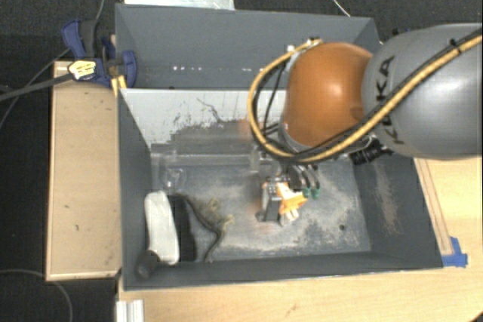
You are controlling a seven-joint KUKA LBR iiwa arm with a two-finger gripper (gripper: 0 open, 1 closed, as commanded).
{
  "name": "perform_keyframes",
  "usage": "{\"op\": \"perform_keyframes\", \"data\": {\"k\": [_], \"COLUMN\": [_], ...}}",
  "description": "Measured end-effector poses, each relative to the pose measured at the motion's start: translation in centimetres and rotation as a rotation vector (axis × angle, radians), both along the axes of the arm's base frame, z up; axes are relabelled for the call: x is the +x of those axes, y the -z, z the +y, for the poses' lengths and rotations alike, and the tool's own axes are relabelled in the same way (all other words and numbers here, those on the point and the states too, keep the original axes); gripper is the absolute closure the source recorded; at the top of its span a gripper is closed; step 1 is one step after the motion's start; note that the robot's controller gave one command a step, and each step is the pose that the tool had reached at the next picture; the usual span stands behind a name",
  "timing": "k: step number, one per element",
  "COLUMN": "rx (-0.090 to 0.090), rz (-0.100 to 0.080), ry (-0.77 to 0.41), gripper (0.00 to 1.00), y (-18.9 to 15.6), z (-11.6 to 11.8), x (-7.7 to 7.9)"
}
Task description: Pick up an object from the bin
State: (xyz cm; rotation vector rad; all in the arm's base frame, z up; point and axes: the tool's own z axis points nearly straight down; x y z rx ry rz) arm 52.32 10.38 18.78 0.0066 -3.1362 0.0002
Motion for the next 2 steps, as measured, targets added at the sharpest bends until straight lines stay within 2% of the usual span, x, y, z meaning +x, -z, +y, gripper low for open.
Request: {"op": "perform_keyframes", "data": {"k": [1,2], "rx": [0.001,0.002], "rz": [-0.008,-0.004], "ry": [0.005,-0.336], "gripper": [0.00,0.00], "y": [-0.5,6.6], "z": [-0.1,-4.6], "x": [0.2,-2.3]}}
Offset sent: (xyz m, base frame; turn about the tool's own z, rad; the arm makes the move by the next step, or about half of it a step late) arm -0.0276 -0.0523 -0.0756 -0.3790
